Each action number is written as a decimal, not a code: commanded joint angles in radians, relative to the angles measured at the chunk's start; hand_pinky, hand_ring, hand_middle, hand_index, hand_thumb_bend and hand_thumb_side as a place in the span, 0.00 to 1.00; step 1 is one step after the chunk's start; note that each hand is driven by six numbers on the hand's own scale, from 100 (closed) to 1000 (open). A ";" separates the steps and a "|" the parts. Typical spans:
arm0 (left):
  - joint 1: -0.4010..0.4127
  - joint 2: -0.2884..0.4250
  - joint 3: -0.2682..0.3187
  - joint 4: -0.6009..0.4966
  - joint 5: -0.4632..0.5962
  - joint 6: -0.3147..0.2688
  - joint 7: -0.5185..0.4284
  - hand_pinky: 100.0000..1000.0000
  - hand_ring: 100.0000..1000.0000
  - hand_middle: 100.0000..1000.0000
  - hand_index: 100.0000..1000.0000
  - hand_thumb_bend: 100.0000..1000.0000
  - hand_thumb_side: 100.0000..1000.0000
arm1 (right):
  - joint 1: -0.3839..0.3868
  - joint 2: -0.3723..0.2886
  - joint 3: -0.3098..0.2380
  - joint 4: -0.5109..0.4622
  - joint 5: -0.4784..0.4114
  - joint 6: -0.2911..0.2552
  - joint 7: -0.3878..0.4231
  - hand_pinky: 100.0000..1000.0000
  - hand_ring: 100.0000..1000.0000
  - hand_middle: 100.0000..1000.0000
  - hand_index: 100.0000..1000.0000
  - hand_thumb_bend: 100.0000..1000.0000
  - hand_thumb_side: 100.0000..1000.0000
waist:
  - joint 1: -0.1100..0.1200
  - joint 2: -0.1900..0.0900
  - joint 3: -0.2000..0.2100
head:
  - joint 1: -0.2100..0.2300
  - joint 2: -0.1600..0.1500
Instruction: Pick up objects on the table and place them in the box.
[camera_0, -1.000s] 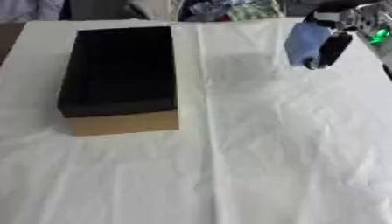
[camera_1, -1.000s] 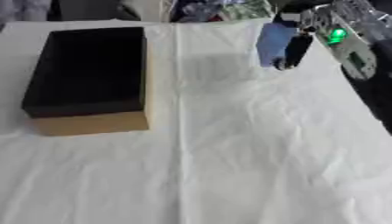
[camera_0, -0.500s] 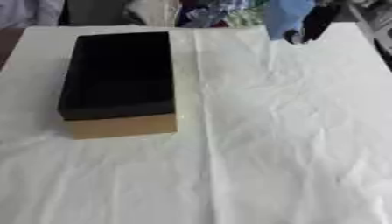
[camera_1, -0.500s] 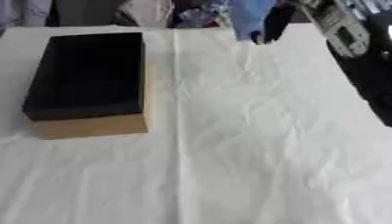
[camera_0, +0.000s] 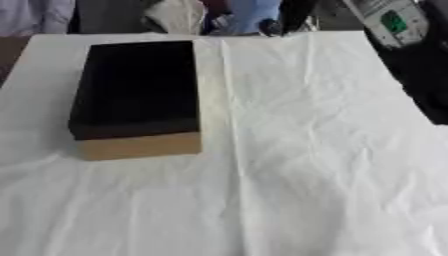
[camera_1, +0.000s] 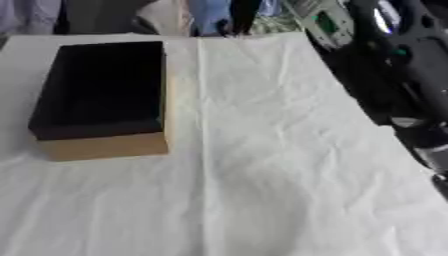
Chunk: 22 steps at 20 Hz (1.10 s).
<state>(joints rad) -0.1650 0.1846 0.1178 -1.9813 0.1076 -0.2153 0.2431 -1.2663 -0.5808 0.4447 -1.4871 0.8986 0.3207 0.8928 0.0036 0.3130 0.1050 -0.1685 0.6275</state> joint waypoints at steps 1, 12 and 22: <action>-0.008 0.020 -0.003 -0.019 0.006 -0.005 -0.003 0.98 0.56 0.63 0.84 0.00 0.60 | -0.045 0.050 0.004 0.010 0.012 0.022 0.014 0.78 0.70 0.45 0.56 0.00 0.00 | 0.001 -0.025 0.003 | -0.011 0.007; -0.015 0.015 -0.014 -0.019 0.017 -0.006 -0.015 0.98 0.56 0.63 0.84 0.00 0.60 | -0.089 0.241 0.009 0.090 0.068 0.089 -0.019 0.77 0.68 0.44 0.57 0.00 0.00 | 0.001 -0.022 0.025 | -0.044 0.002; -0.017 0.007 -0.016 -0.019 0.021 0.001 -0.020 0.98 0.56 0.63 0.84 0.00 0.61 | -0.074 0.330 0.045 0.161 0.027 0.101 -0.038 0.80 0.72 0.51 0.66 0.00 0.00 | -0.002 -0.015 0.039 | -0.056 -0.001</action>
<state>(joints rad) -0.1741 0.1839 0.1026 -1.9813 0.1278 -0.2146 0.2250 -1.3218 -0.2512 0.4904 -1.3258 0.9384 0.3978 0.8294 -0.0017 0.3143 0.1421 -0.2217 0.6308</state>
